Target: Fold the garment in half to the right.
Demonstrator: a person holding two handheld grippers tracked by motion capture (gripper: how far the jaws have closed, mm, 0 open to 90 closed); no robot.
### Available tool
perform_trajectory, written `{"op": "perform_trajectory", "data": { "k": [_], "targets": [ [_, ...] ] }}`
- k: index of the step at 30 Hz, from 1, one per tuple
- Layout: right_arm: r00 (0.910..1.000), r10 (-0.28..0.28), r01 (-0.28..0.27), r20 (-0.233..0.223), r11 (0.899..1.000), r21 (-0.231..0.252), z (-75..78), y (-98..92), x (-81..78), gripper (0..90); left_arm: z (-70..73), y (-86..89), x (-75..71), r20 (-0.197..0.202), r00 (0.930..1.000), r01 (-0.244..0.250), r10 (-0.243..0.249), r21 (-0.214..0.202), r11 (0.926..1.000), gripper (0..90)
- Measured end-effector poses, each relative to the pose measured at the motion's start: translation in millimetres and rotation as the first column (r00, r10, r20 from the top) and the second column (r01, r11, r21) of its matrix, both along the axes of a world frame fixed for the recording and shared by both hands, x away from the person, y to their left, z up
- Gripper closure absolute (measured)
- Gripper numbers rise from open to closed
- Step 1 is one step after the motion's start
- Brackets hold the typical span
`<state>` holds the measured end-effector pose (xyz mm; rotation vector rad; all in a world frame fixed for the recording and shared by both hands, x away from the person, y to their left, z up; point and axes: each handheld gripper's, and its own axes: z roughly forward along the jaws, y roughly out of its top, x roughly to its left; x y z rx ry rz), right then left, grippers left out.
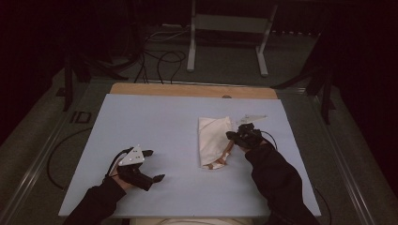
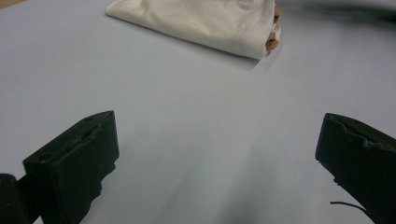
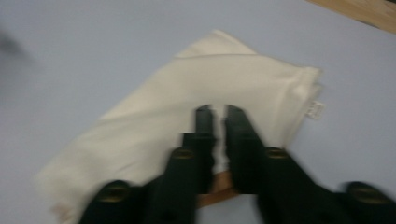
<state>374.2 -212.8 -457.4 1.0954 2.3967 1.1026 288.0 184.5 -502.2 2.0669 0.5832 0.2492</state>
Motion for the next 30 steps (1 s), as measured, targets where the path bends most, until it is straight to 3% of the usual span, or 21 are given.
{"op": "perform_trajectory", "data": {
  "k": [1,2,3,4,7,8,12,13,20,30],
  "targets": [
    [1.0000,0.000,0.000,0.000,1.000,0.000,0.0,0.0,0.0,89.3,0.0,0.0,0.0,0.000,1.0000,0.000,0.000,0.000,1.0000,0.0],
    [0.9989,0.046,-0.046,0.001,0.999,0.000,2.4,5.3,-12.4,89.5,0.5,0.1,-0.1,0.000,1.0000,0.000,0.000,-0.001,1.0000,0.0],
    [0.9989,0.046,-0.046,0.001,0.999,0.000,2.4,5.3,-12.4,89.5,0.7,0.2,0.0,0.001,1.0000,0.001,-0.001,-0.001,1.0000,0.0],
    [0.9969,0.079,-0.079,0.001,0.997,0.009,3.4,11.0,-23.5,89.6,0.9,0.2,0.0,0.002,1.0000,0.000,0.000,-0.002,1.0000,0.0],
    [0.9954,0.096,-0.096,-0.002,0.995,0.011,2.0,14.5,-32.4,89.6,1.3,0.1,-0.8,0.005,1.0000,0.001,-0.001,-0.002,1.0000,0.0],
    [0.9947,0.103,-0.103,0.009,0.995,-0.016,-2.3,16.1,-38.2,89.6,1.4,0.3,-0.9,0.005,1.0000,0.002,-0.002,-0.002,1.0000,0.0],
    [0.9940,0.110,-0.110,-0.001,0.994,-0.014,-11.8,14.4,-37.0,89.6,0.6,0.4,0.0,0.003,1.0000,-0.001,0.001,0.000,1.0000,0.0],
    [0.9940,0.106,-0.107,-0.024,0.994,-0.024,-18.6,13.6,-34.1,89.5,0.5,0.4,-0.2,0.003,1.0000,-0.001,0.001,0.000,1.0000,0.0],
    [0.9944,0.081,-0.086,-0.068,0.994,-0.073,-39.5,7.1,-34.4,89.6,0.6,1.7,0.1,0.008,1.0000,-0.004,0.004,-0.002,1.0000,0.0],
    [0.9916,0.072,-0.081,-0.107,0.993,-0.083,-56.2,3.0,-36.5,89.6,1.0,1.2,-0.4,0.010,0.9999,0.000,0.000,0.003,1.0000,0.0]
  ]
}}
